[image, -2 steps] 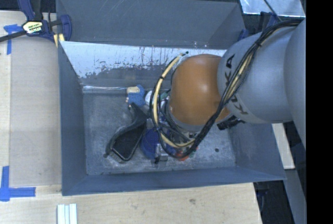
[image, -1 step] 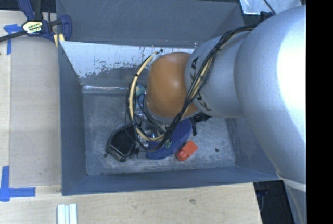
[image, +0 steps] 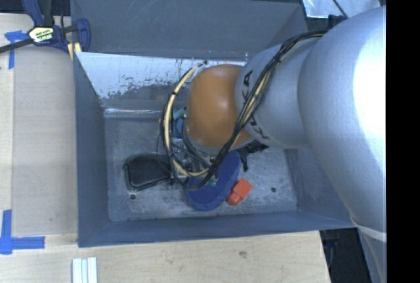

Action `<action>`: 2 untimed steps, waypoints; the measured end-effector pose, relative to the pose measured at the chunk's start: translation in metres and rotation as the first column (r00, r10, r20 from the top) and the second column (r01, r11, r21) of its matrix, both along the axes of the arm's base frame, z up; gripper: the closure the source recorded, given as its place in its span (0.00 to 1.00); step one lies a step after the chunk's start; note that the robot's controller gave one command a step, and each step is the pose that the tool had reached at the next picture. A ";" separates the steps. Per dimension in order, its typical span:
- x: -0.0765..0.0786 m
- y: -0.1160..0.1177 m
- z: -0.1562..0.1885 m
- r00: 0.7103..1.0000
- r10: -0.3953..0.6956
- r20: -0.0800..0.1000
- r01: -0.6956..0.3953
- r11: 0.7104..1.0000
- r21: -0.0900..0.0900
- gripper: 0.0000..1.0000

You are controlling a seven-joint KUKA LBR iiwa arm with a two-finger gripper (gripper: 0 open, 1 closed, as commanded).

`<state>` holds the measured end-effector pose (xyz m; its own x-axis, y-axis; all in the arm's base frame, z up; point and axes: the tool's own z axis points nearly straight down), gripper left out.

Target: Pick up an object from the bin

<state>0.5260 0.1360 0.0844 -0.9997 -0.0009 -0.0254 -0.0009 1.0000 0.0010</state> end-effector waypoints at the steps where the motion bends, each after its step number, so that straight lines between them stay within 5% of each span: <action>1: 0.022 0.000 0.172 1.000 -0.009 -0.013 0.009 1.000 0.002 1.00; 2: 0.015 0.003 0.097 0.973 -0.231 -0.028 0.231 0.973 -0.002 1.00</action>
Offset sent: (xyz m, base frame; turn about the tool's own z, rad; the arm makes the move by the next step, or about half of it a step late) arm 0.0195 -0.0008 0.1668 0.0116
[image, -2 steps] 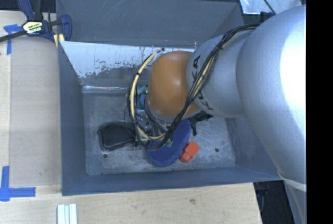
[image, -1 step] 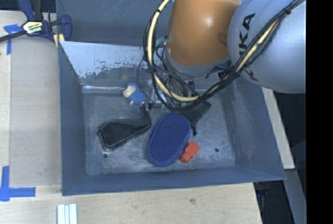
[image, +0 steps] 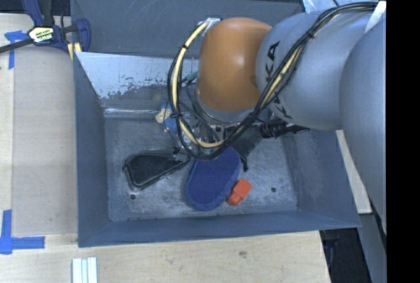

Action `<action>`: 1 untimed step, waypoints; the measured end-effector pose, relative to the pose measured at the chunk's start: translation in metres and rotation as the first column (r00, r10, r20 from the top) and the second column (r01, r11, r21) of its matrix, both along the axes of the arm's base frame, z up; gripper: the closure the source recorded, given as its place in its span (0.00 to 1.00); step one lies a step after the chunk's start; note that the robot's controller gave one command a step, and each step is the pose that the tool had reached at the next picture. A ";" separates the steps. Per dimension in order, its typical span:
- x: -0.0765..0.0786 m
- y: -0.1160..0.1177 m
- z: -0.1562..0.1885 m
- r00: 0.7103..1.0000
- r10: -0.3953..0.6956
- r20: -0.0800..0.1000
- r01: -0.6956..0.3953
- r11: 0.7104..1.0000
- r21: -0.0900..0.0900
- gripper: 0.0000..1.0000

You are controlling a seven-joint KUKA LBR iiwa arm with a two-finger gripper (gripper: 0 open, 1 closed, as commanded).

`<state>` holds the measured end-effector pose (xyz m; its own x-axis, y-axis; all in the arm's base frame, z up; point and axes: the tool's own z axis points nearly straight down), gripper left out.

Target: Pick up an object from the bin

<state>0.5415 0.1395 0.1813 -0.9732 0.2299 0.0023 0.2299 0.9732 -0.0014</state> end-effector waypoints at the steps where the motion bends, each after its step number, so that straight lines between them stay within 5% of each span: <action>1: 0.001 0.000 0.002 1.000 0.001 0.003 -0.001 1.000 0.000 0.00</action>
Offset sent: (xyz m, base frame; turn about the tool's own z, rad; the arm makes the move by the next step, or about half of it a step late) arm 0.0000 0.0000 0.0000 0.0000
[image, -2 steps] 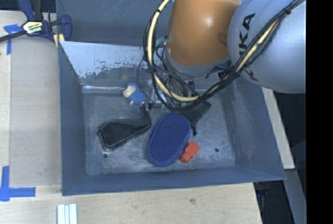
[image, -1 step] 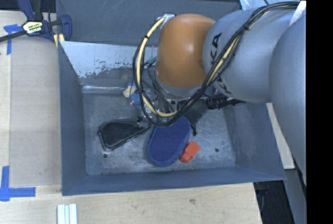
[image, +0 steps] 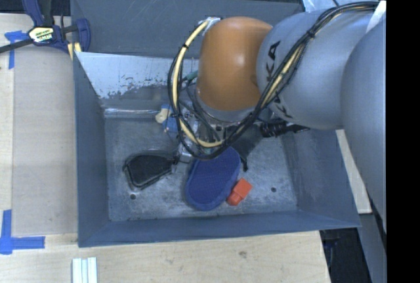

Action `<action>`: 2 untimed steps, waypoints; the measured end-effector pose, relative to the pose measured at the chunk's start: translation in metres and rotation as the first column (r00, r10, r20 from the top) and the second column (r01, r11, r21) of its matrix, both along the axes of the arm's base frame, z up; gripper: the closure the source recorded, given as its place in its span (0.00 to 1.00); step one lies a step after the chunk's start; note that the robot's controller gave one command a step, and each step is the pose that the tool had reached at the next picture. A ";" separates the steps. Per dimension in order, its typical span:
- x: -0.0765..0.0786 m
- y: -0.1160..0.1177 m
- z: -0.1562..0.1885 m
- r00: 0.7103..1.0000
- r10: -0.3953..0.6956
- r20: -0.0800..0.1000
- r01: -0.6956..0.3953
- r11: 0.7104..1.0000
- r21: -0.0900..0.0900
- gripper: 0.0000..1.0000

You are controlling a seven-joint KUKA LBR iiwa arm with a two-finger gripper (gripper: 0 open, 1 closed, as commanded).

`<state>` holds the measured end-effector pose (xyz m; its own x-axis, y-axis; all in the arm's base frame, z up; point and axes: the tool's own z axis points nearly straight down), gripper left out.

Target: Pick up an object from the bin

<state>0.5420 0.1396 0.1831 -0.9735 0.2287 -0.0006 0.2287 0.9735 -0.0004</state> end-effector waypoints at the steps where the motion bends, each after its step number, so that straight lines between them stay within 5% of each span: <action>1: -0.015 0.035 -0.117 0.987 0.159 -0.005 -0.159 0.987 0.000 0.00; 2: -0.012 0.035 -0.112 0.988 0.156 0.006 -0.156 0.988 0.000 1.00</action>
Offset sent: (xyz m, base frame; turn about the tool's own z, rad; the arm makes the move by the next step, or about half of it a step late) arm -0.0139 0.0354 -0.1131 -0.1581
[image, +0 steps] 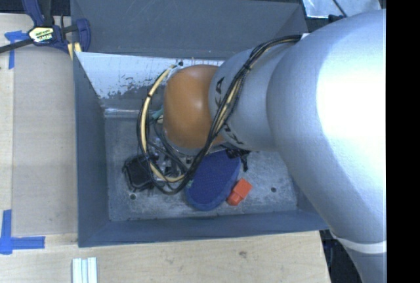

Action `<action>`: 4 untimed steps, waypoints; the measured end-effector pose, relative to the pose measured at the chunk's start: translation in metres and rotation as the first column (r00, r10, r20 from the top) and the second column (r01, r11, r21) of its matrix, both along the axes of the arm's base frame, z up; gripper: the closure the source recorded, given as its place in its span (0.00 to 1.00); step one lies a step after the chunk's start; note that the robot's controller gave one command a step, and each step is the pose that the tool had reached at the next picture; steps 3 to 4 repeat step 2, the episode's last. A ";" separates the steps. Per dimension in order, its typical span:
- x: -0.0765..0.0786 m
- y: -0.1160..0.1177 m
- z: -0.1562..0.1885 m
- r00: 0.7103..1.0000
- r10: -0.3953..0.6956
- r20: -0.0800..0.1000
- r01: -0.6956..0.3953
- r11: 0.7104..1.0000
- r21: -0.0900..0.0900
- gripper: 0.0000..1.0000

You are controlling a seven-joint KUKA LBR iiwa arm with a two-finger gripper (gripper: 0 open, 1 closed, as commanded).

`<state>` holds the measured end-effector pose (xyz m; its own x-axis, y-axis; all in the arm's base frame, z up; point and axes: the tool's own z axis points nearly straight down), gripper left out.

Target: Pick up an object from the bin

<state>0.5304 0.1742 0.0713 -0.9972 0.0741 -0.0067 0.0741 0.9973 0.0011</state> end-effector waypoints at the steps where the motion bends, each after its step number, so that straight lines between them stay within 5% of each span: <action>1: -0.012 0.002 0.078 1.000 -0.019 -0.005 0.019 1.000 0.000 1.00; 2: 0.000 0.000 0.181 0.999 -0.032 -0.003 0.032 1.000 0.000 1.00; 4: 0.000 0.000 0.181 0.999 -0.032 -0.003 0.032 1.000 0.000 1.00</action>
Offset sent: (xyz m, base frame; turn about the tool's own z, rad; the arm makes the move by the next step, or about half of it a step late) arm -0.0123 0.0024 0.0762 0.0207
